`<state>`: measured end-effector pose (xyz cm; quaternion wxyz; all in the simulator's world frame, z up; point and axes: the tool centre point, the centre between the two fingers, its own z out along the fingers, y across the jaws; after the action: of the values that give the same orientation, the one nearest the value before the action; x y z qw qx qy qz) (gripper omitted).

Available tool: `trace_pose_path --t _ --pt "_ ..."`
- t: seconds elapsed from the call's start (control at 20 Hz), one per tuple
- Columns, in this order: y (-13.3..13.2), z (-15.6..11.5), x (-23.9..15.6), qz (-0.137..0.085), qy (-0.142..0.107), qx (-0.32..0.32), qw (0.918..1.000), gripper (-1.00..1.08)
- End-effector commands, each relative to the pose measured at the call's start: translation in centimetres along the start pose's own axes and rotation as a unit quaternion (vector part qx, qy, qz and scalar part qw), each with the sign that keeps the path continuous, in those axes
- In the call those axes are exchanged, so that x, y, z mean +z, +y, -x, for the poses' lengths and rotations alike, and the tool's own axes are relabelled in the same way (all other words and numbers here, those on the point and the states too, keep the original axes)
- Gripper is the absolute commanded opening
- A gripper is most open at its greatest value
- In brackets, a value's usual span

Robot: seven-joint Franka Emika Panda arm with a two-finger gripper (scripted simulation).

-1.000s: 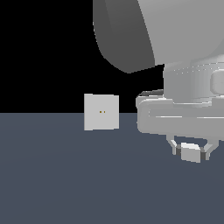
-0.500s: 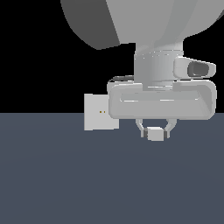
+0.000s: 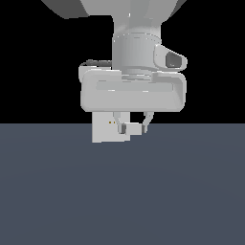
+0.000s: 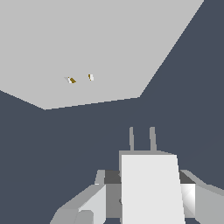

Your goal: Plug the charger into the wall socket.

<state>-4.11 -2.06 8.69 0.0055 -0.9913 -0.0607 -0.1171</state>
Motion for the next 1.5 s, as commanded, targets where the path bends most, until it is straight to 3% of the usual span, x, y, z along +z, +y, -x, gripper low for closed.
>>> trace_pose_path --t 0.0,0.35,0.85,1.45 --pt "-1.2 -0.1 -0.5 -0.007 0.000 -0.028 0.9996 -1.00" --pt "-2.9 0.0 -1.3 -0.017 -0.001 -0.066 0.9977 -1.00" --pt "-3.0 -0.2 -1.3 -0.018 -0.001 -0.068 0.9975 -1.00" --pt "-3.6 -3.7 -0.5 -0.017 -0.001 -0.068 0.9975 -1.00"
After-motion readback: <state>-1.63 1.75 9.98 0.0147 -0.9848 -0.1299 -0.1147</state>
